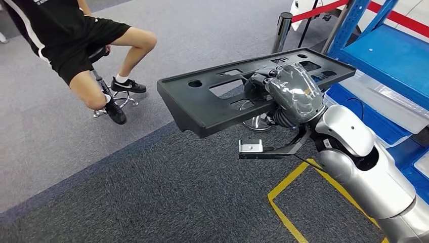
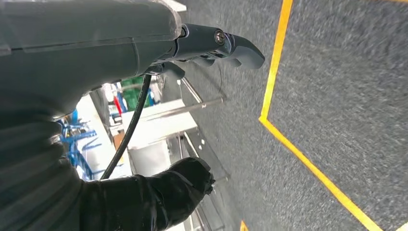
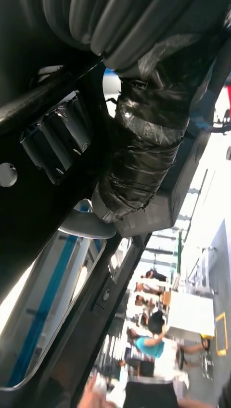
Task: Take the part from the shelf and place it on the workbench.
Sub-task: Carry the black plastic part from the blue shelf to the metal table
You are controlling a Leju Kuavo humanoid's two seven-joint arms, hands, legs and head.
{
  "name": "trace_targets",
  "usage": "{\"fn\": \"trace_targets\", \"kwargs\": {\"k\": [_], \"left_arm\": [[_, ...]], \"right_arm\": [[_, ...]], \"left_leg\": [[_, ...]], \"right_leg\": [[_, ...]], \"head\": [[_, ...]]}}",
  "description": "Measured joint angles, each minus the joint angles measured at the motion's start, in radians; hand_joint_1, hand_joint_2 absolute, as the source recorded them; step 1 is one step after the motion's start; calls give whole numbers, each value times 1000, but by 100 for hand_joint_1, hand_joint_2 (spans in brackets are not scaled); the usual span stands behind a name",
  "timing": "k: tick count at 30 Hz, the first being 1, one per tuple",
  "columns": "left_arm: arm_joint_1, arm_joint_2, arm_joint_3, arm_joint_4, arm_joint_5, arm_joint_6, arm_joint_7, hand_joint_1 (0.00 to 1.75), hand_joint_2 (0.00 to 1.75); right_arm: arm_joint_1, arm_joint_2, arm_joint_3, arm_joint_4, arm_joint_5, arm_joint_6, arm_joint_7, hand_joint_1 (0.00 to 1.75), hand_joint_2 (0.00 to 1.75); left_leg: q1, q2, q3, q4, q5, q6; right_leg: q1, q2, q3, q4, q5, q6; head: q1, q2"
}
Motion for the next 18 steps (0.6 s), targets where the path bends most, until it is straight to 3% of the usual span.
{"fn": "trace_targets", "kwargs": {"k": [2, 4, 5, 6, 8, 9, 10, 11, 12, 13, 15, 16, 18], "left_arm": [[0, 0, 2, 0, 1, 1, -1, 0, 175], [4, 0, 4, 0, 1, 1, -1, 0, 175], [5, 0, 5, 0, 1, 1, 0, 0, 175], [5, 0, 6, 0, 1, 1, 0, 0, 175], [4, -1, 8, 0, 1, 1, 1, 0, 175], [3, -1, 9, 0, 1, 1, 1, 0, 175], [3, -1, 10, 0, 1, 1, 1, 0, 175], [4, -1, 11, 0, 1, 1, 1, 0, 175], [4, -1, 12, 0, 1, 1, 1, 0, 175], [4, -2, 13, 0, 1, 1, 1, 0, 175], [3, -7, 13, 0, 1, 1, 1, 0, 175], [3, -10, 13, 0, 1, 1, 1, 0, 175], [5, -12, 13, 0, 1, 1, 1, 0, 175]], "right_arm": [[-5, 0, 2, 0, 0, 0, 1, 175, 175], [-5, 2, 7, 2, 0, 0, 0, 175, 175], [-5, 2, 9, 3, 0, 0, 0, 175, 175], [-4, 3, 12, 4, 0, 0, 0, 175, 175], [-4, 3, 13, 7, 0, 0, 0, 175, 175], [-3, 3, 14, 8, 0, 0, 0, 175, 175], [-2, 3, 16, 9, 0, 0, 0, 175, 175], [-1, 3, 18, 11, 0, 0, 0, 175, 175], [-1, 3, 21, 11, 0, 0, 0, 175, 175], [-2, 3, 23, 12, 0, 0, 0, 175, 175], [-7, 3, 25, 11, 0, 0, 0, 175, 175], [-10, 3, 26, 11, 0, 0, 0, 175, 175], [-15, 3, 27, 10, 0, 0, 0, 175, 175]], "left_leg": [[-11, 5, 36, -73, -24, 15], [-12, -6, 24, -85, -7, 35], [-12, -10, 18, -89, 5, 45], [-10, -14, 9, -92, 19, 55], [-12, -24, -17, -93, 43, 66], [-15, -31, -32, -92, 54, 68], [-17, -39, -47, -91, 66, 69], [-20, -49, -63, -90, 77, 70], [-22, -58, -76, -88, 87, 69], [-24, -67, -88, -87, 97, 69], [-25, -82, -105, -86, 118, 65], [-24, -89, -110, -88, 128, 61], [-20, -103, -114, -100, 152, 49]], "right_leg": [[0, -15, -6, 0, 14, 12], [-4, -21, -9, -2, 22, 24], [-6, -7, -16, 10, 2, 29], [-7, 14, -27, 42, -36, 33], [-9, 56, -59, 153, -137, 34], [-8, 64, -71, 216, -172, 32], [-7, 67, -74, 260, -185, 30], [-5, 69, -62, 277, -178, 25], [-1, 72, -33, 257, -155, 18], [4, 79, 13, 203, -128, 8], [13, 105, 111, 60, -114, -12], [16, 114, 143, 7, -116, -18], [21, 111, 158, -34, -114, -20]], "head": [[1, 0], [2, 0], [4, 0], [6, 0], [9, 0], [9, 0], [9, 0], [9, 0], [9, 0], [9, 0], [8, 0], [8, 0], [9, 0]]}}
